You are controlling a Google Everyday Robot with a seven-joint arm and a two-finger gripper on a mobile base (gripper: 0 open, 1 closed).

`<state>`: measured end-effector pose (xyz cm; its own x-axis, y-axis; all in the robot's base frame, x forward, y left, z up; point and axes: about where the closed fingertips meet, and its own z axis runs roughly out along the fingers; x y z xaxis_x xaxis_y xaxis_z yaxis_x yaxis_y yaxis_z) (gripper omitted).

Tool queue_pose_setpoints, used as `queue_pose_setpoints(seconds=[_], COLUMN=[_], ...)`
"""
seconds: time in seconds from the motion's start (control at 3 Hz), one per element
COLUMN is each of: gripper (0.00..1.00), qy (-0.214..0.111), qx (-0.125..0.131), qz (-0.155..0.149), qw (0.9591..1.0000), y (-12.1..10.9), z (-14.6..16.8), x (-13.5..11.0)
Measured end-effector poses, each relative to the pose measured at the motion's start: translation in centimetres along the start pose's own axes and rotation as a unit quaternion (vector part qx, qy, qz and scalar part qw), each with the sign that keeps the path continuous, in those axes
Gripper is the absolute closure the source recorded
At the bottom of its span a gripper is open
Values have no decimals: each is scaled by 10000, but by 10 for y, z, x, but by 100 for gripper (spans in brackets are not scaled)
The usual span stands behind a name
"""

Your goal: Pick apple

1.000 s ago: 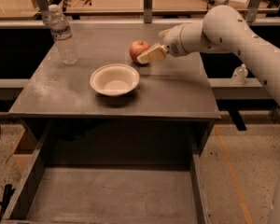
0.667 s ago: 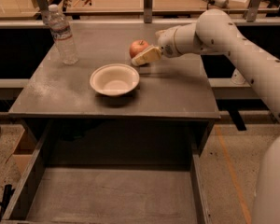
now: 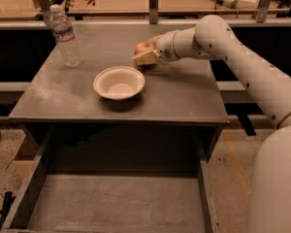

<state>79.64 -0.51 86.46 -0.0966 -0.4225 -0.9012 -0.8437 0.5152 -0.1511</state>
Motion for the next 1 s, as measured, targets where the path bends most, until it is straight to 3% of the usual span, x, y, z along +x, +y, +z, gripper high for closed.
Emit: queue_pose_setpoints(seconds=[0.33,0.67,1.0], gripper=[60,83,100], qy=[-87,-498,-992], qx=[-55,-90,-367], qz=[-40,-62,-186], qw=[9999,9987,9942], y=[3,11,32], z=[4,-18,-42], x=[-2,-29,-66])
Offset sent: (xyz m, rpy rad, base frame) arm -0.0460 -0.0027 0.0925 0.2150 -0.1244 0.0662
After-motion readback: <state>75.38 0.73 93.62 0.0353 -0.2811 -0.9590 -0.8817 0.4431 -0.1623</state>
